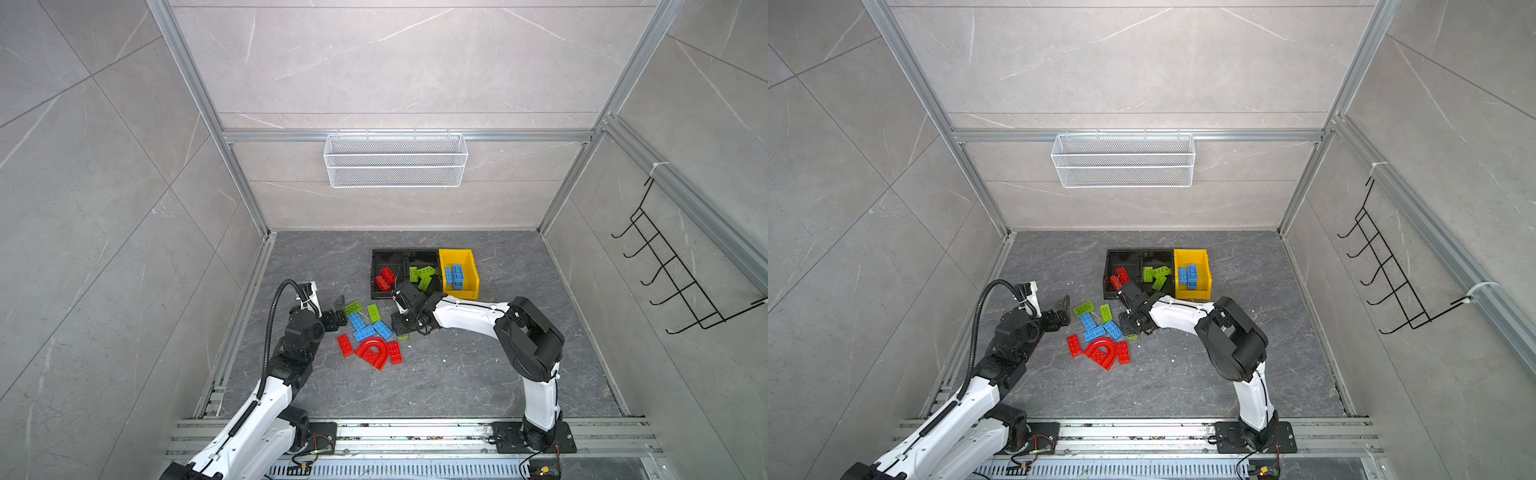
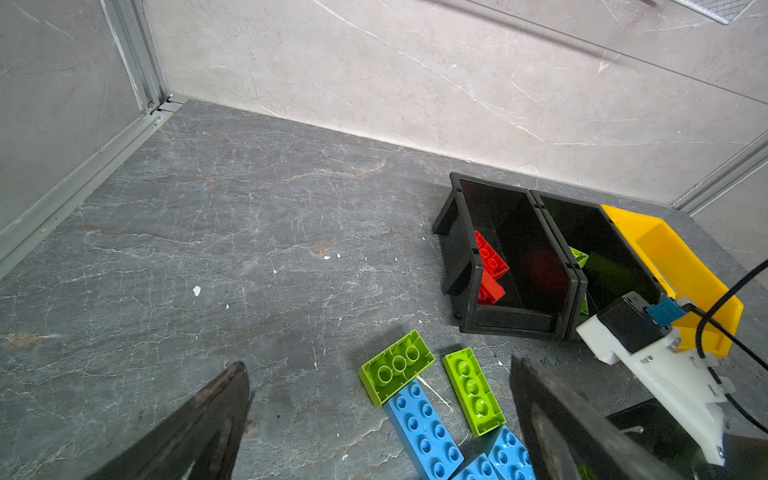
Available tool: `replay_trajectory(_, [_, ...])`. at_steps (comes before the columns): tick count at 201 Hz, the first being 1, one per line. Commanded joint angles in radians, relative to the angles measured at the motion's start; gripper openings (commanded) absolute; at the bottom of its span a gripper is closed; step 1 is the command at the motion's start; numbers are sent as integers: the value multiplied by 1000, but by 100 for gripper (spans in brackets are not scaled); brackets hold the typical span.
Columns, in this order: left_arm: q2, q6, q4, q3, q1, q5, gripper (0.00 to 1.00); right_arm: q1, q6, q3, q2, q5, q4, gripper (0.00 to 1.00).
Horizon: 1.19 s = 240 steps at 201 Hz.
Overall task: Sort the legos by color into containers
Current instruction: 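Carry the lime-green brick with the right gripper into the black bin beside the yellow bin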
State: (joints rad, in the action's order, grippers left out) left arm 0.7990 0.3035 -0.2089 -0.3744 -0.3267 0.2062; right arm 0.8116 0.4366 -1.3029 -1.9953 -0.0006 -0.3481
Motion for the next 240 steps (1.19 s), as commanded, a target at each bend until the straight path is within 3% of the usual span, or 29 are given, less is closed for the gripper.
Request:
replay_trajectory(1, [-17, -6, -24, -16, 4, 1, 100, 4, -23, -8, 1, 74, -86, 43])
replay_trajectory(29, [-21, -4, -24, -17, 3, 1, 100, 0, -31, 25, 56, 103, -94, 36])
replay_trajectory(54, [-24, -5, -21, -16, 5, 2, 100, -21, -30, 69, 128, 59, -48, 28])
replay_trajectory(83, [-18, -5, -26, -15, 3, 1, 100, -109, -58, 115, 232, -75, 2, 23])
replay_trajectory(108, [3, 0, -31, -23, 3, -26, 100, -204, -129, 90, 274, -101, -29, 22])
replay_trajectory(134, [15, 11, -39, -27, 3, -61, 100, -301, -171, 16, 250, -161, -44, 22])
replay_trajectory(192, [135, 42, -109, -58, 3, -285, 100, -372, -183, -121, 131, -161, 2, 22])
replay_trajectory(240, [151, 28, -108, -65, 2, -292, 100, -384, -187, -307, -24, -136, -29, 22])
